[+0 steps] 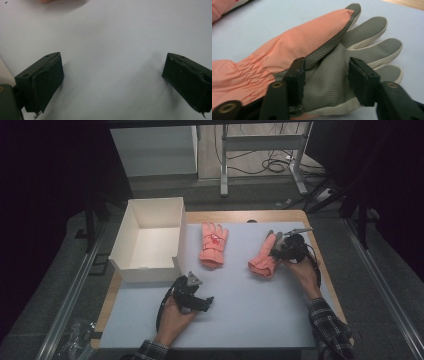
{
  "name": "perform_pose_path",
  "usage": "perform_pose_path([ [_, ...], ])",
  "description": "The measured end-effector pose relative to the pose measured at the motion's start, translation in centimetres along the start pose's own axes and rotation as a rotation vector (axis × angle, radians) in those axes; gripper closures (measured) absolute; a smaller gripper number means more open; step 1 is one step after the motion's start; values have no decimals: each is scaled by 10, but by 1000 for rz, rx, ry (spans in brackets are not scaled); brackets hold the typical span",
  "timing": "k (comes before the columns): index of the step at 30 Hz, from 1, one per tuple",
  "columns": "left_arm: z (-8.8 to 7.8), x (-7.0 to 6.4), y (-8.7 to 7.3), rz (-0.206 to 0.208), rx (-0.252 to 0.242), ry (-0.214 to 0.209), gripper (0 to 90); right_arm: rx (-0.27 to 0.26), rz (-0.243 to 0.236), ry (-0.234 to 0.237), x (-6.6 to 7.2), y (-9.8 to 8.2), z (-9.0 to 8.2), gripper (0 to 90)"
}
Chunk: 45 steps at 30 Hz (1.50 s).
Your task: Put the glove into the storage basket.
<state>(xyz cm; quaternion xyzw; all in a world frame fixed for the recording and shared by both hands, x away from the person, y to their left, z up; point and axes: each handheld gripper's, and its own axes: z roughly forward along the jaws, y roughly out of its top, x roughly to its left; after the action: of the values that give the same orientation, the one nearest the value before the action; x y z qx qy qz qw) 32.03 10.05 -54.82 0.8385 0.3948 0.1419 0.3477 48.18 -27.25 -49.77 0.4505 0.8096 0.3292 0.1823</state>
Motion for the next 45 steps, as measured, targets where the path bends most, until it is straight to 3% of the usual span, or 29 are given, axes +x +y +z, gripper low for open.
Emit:
perform_pose_path([
  [4,0,0,0,0,0,0,36,-10,12,-15,1,-7,3,712],
  [5,0,0,0,0,0,0,36,-10,12,-15,1,-7,3,712],
  [8,0,0,0,0,0,0,36,-24,59,10,-2,-10,2,828],
  [19,0,0,0,0,0,0,36,-48,69,48,-3,-7,-8,861],
  [29,0,0,0,0,1,0,36,-83,42,82,9,3,-29,862],
  [33,0,0,0,1,2,0,36,-99,43,122,14,6,-39,863],
  [45,0,0,0,-4,-3,0,36,-101,-36,281,44,7,-62,862],
])
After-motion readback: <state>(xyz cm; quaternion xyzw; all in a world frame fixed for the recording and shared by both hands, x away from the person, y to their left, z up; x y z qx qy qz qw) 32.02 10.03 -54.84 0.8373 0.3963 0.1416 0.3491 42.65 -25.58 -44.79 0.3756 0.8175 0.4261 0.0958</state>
